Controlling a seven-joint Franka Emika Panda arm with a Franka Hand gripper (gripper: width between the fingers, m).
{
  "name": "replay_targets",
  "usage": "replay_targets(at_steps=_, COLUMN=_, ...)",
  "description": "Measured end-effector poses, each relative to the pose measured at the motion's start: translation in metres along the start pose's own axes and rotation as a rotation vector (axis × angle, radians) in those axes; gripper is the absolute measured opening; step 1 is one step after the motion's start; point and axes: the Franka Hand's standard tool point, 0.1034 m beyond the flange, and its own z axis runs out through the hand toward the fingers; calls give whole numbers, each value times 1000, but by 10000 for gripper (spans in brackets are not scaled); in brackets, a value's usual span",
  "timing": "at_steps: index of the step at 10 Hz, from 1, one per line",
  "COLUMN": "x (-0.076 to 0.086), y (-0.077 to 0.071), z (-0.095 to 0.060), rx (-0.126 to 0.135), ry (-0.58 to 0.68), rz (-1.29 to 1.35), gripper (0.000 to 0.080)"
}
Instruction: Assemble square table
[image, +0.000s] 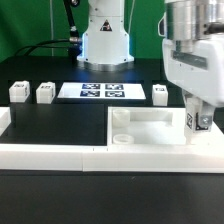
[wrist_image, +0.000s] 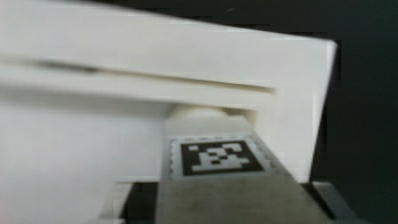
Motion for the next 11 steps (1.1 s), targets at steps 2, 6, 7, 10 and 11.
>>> replay_targets(at_steps=2, x=-4, y=0, z=1, rx=5, ry=-6, rz=132, gripper=290)
replay_targets(at_steps=6, x=-10, y=1, z=3, rx=4, ry=10, rz=-136, gripper=586)
replay_targets(at_steps=7, x=-13, y=1, z=3, rx=0, ry=0, rz=-356, gripper=586)
replay_targets(at_steps=10, x=-14, y=0, z=3, rx=18, ry=-5, rz=-660, gripper=647)
replay_targets(at_steps=11, x=-12, y=0, z=3, rx=14, ry=3, rz=-747, gripper=648)
